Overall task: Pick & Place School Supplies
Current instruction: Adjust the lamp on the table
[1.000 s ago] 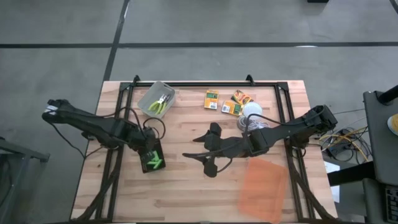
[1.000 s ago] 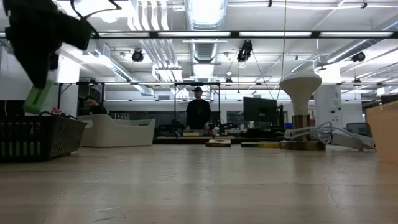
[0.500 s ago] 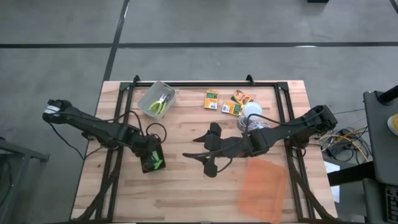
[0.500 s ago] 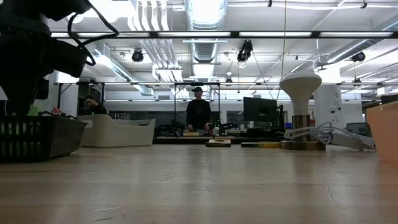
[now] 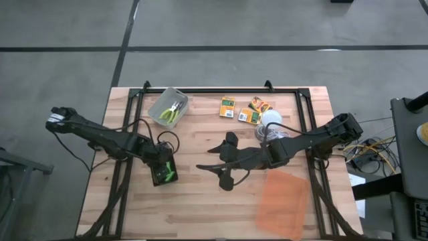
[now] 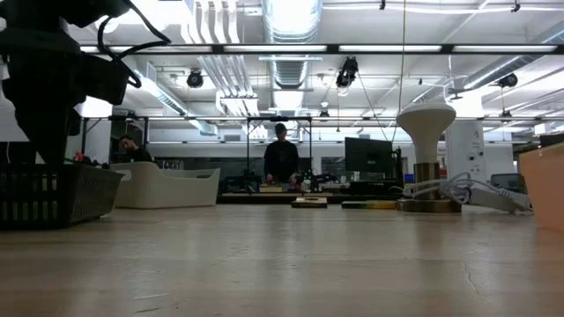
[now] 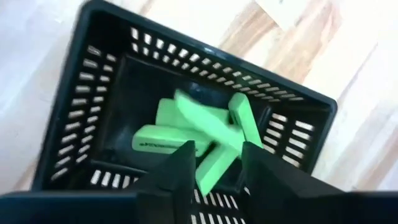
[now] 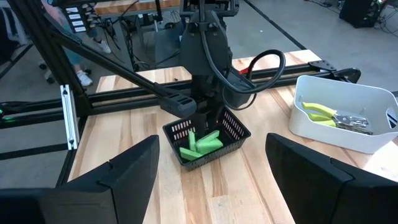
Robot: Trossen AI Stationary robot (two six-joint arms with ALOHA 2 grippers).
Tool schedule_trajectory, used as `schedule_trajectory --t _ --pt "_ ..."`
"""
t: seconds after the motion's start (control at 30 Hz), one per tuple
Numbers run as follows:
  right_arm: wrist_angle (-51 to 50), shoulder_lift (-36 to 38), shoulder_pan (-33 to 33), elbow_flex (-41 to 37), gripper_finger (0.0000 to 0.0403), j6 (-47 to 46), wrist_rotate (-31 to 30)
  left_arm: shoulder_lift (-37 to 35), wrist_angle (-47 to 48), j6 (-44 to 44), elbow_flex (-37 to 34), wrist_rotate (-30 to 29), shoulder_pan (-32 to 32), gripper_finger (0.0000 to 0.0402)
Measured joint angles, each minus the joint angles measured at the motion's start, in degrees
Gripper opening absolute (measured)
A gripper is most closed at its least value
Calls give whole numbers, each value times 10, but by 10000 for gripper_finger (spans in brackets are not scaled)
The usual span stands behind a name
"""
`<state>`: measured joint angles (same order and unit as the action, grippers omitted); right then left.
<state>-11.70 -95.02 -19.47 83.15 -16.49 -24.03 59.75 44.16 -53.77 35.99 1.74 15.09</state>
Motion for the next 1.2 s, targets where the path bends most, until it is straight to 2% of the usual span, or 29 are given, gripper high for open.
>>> schedule_trajectory --t 0.3,0.5,0.67,0.83,1.07,1.2 --pt "0 0 0 0 291 0 0 0 0 -2 1 -17 0 191" --pt "0 0 0 0 286 0 0 0 0 -44 22 -14 0 192" --pt "0 0 0 0 292 0 0 0 0 -3 80 -45 0 190" --pt "0 0 0 0 297 0 0 0 1 96 177 -151 0 190" --pt "1 0 0 0 290 0 0 -1 -9 300 331 -375 0 190" --pt "12 0 2 0 285 -35 0 -1 -53 381 384 -492 0 190"
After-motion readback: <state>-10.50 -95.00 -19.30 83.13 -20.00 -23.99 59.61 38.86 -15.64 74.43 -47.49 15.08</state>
